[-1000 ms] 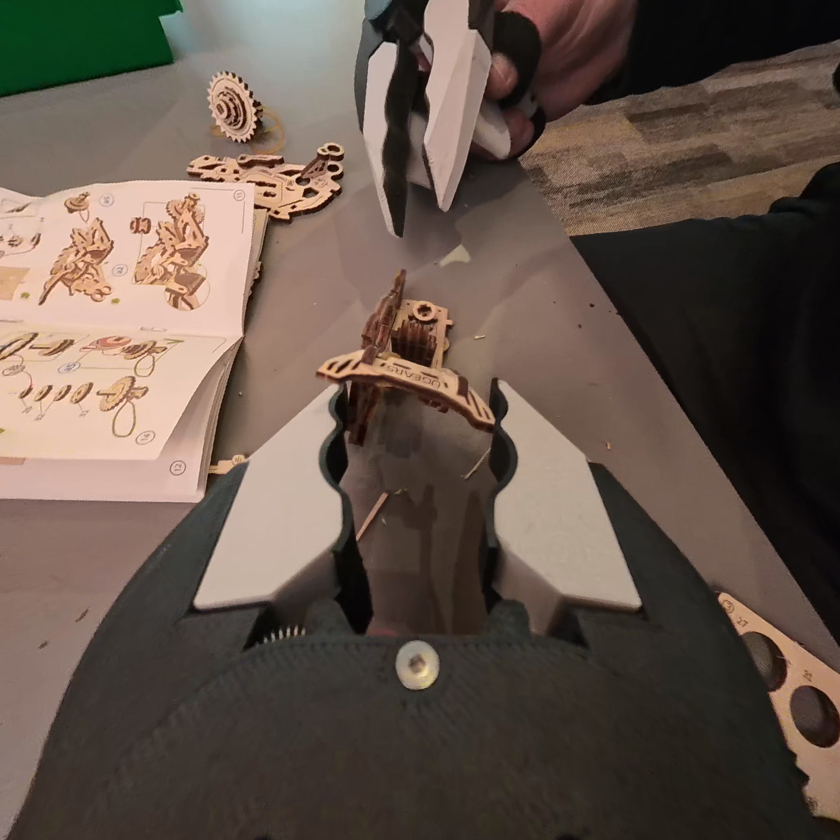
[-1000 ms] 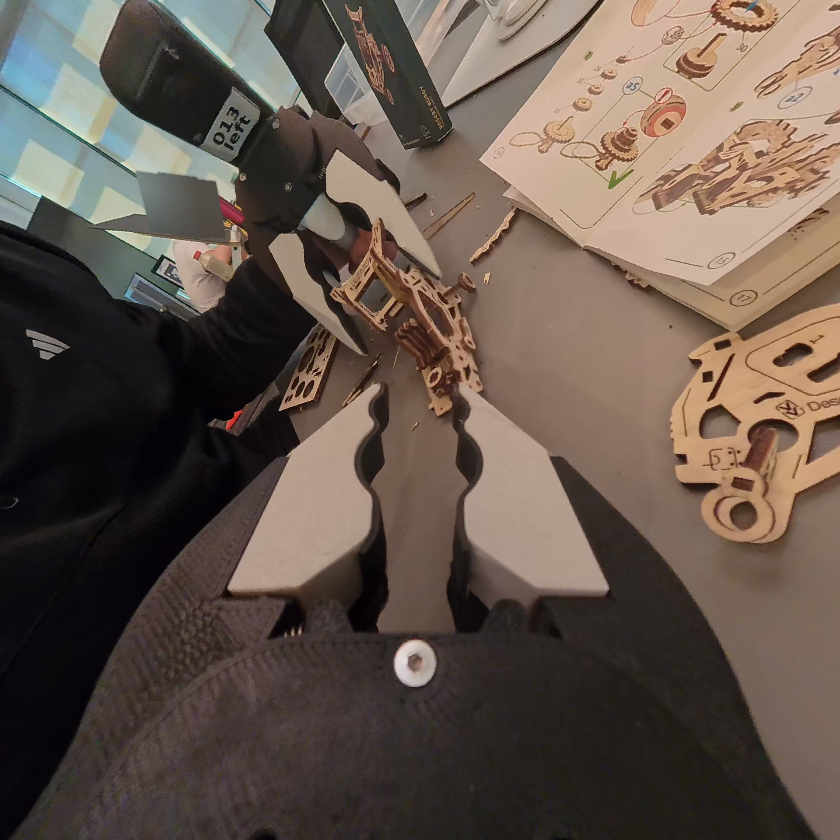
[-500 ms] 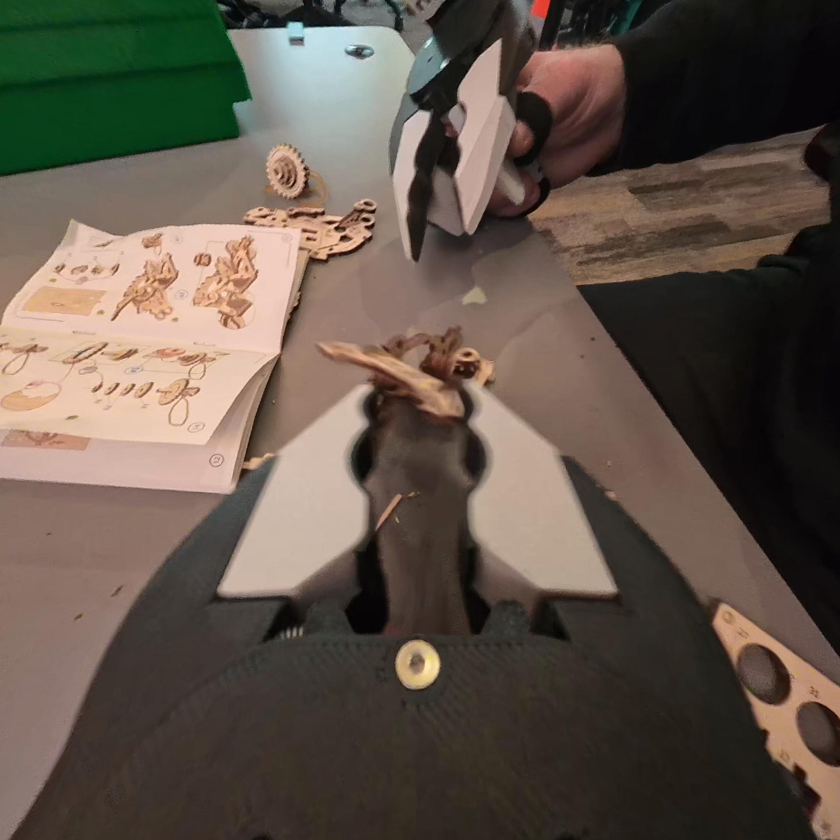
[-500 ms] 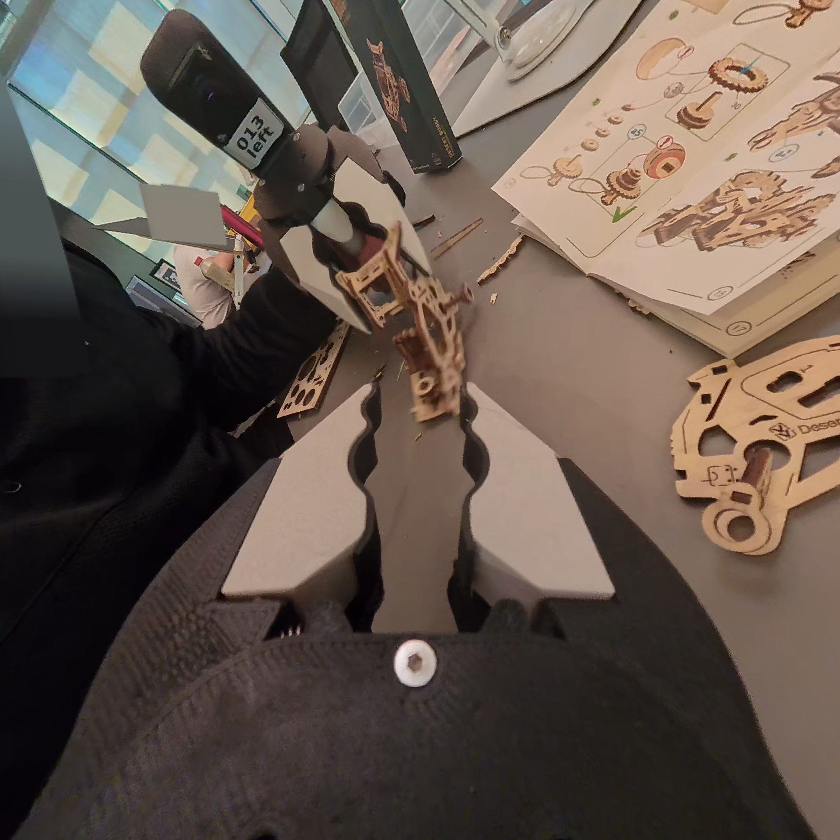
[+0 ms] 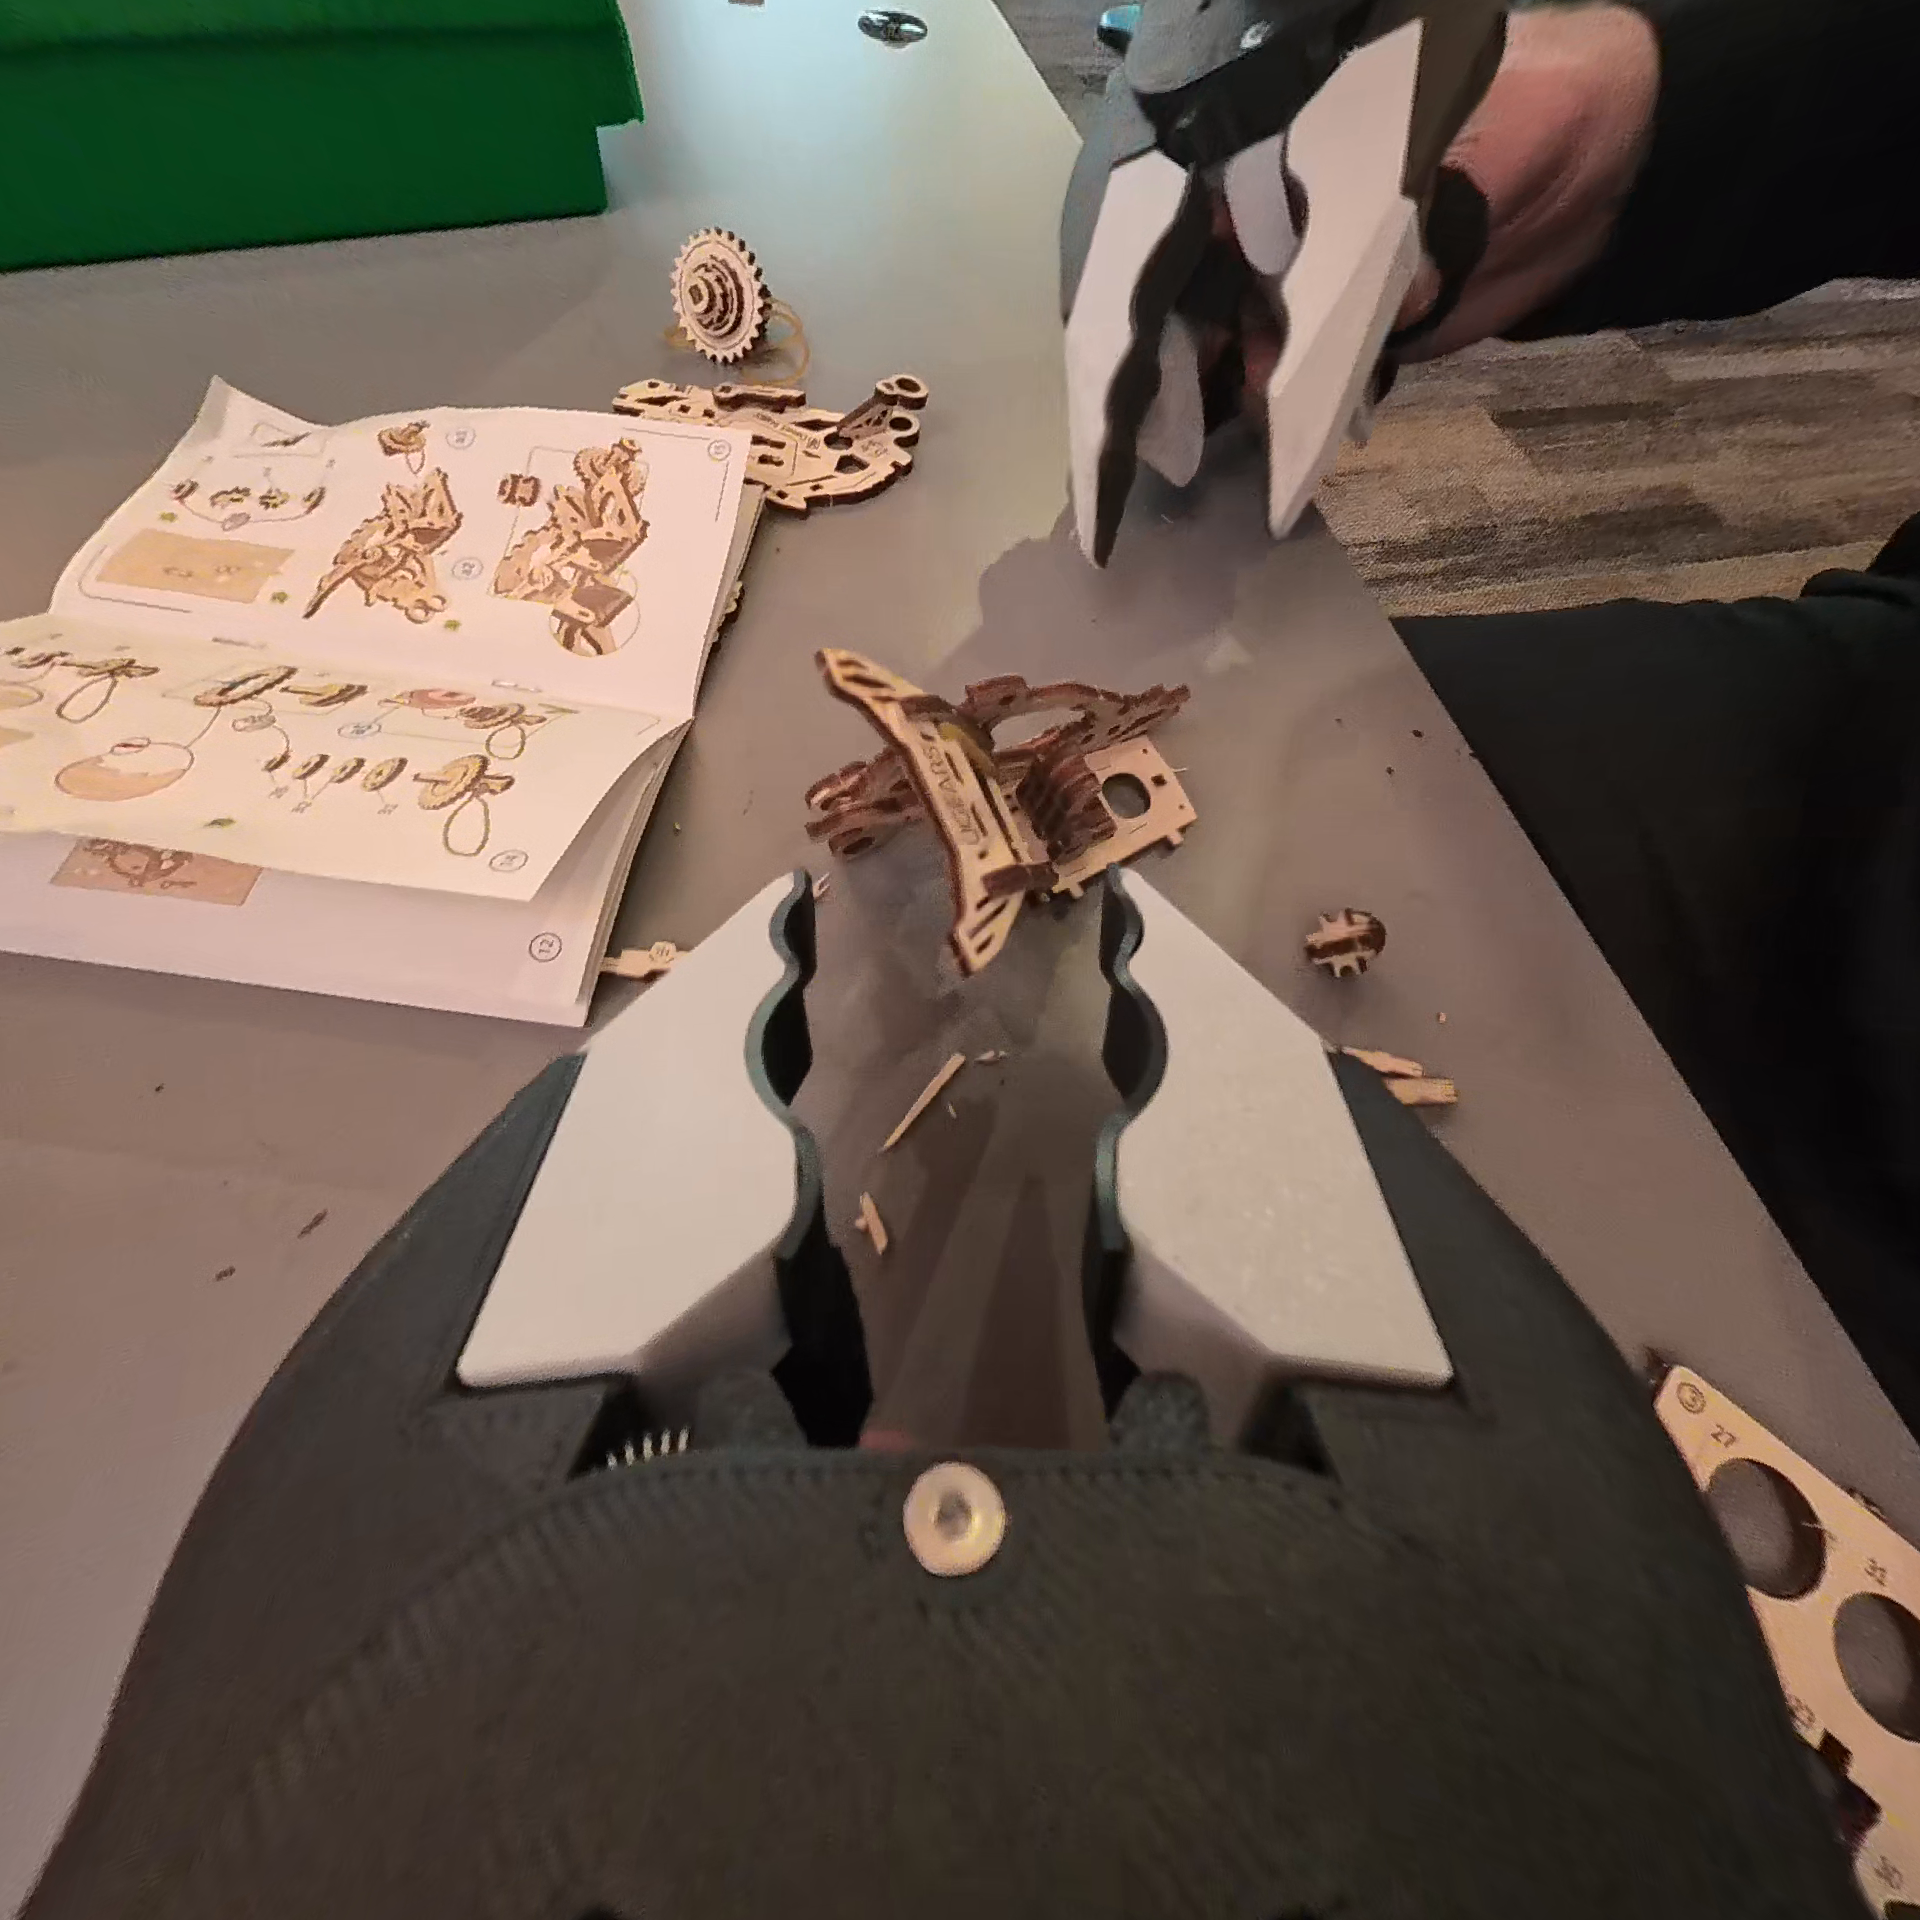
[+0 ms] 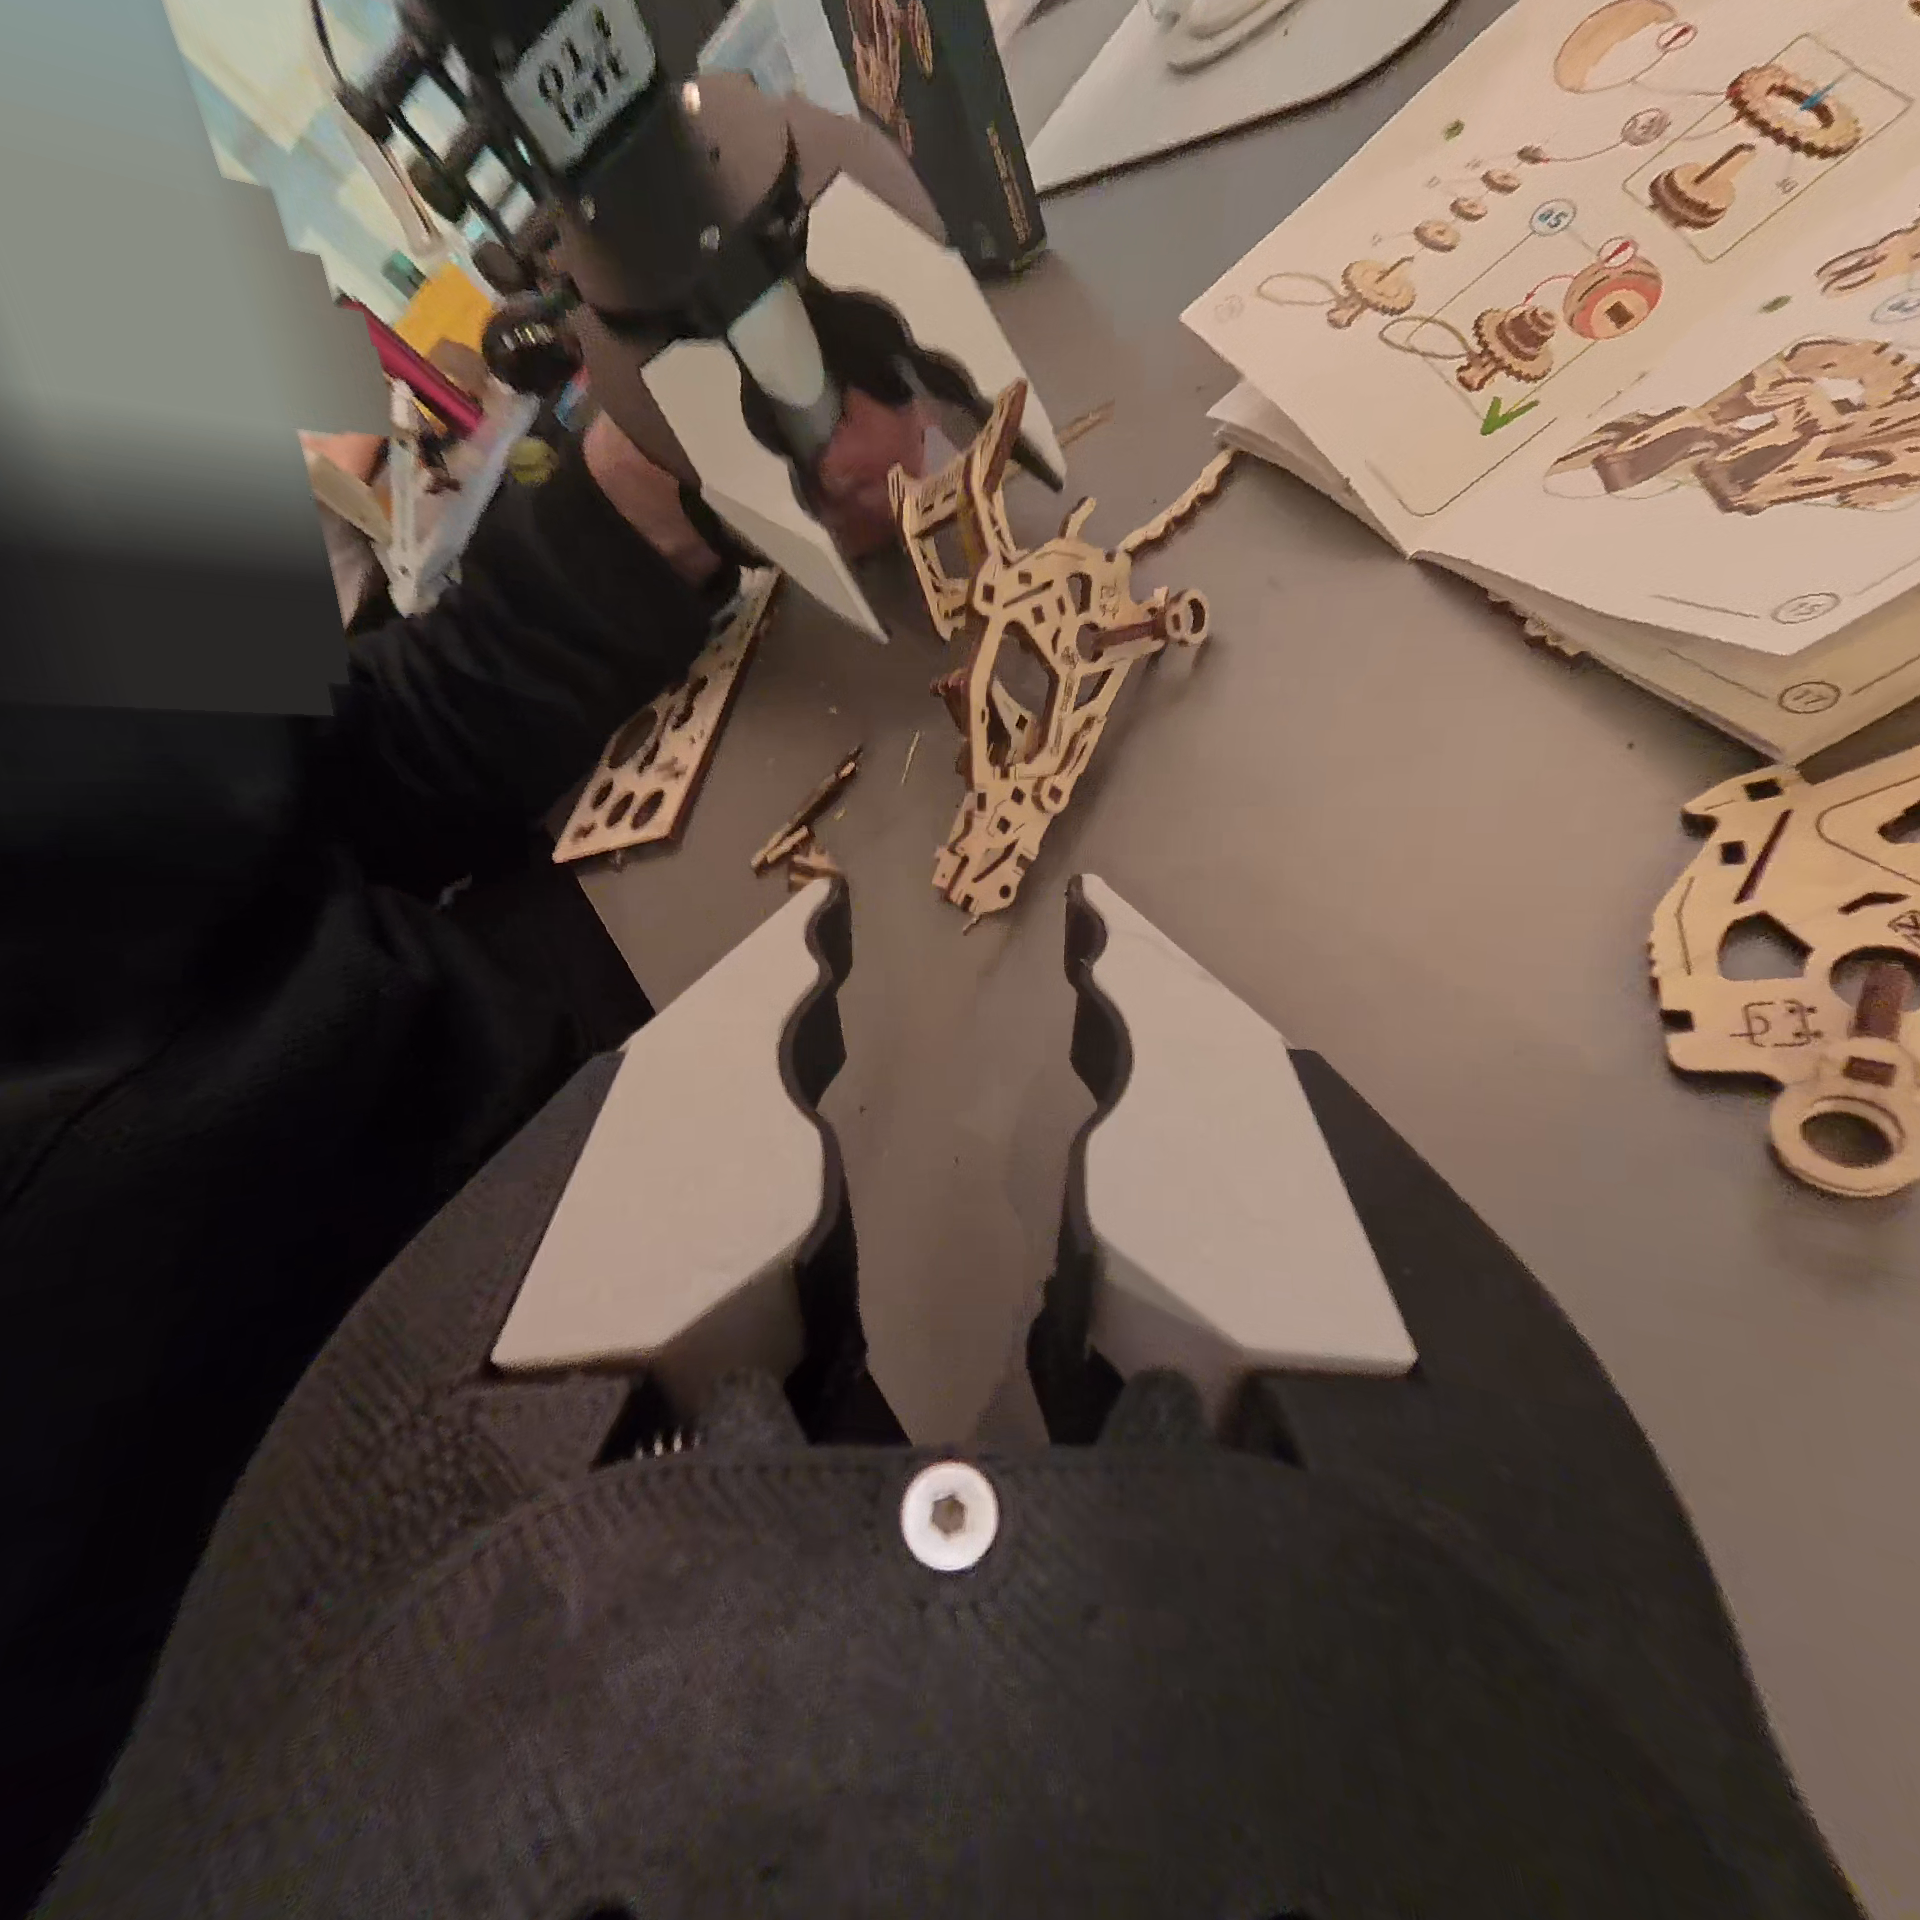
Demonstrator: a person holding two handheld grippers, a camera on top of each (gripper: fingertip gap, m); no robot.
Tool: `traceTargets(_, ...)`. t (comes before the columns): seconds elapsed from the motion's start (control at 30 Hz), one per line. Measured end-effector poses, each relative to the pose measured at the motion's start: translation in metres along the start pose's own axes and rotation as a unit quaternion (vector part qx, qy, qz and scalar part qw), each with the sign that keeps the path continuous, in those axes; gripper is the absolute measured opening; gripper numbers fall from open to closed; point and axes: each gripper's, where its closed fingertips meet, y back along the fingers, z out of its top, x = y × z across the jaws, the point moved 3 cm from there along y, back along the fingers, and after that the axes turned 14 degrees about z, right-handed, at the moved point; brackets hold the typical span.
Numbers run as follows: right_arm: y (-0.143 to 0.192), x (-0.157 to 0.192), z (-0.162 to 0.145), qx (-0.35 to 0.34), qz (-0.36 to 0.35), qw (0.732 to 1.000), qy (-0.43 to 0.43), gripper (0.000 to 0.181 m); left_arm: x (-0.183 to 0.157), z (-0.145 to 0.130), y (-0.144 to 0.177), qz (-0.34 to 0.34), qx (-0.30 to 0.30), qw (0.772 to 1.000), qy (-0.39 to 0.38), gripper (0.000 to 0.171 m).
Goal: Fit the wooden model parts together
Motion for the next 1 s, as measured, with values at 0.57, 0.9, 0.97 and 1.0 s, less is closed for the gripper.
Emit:
traceTargets(0.57, -0.086, 0.037, -0.031, 0.218, -0.096, 0.964, 0.121, 0.037, -0.001, -0.011, -0.008, 0.014, 0.038, 0.999, -0.010, 0.045)
traceTargets(0.9, -0.091, 0.031, -0.035, 0.229, -0.118, 0.958, 0.129, 0.025, -0.004, -0.008, -0.017, 0.026, 0.050, 0.998, -0.009, 0.023)
traceTargets(0.97, -0.086, 0.033, -0.033, 0.222, -0.116, 0.960, 0.124, 0.030, -0.004, -0.006, -0.017, 0.022, 0.044, 0.999, -0.003, 0.018)
traceTargets(1.0, -0.085, 0.034, -0.033, 0.217, -0.113, 0.962, 0.121, 0.031, -0.003, -0.006, -0.017, 0.025, 0.044, 0.999, -0.001, 0.018)
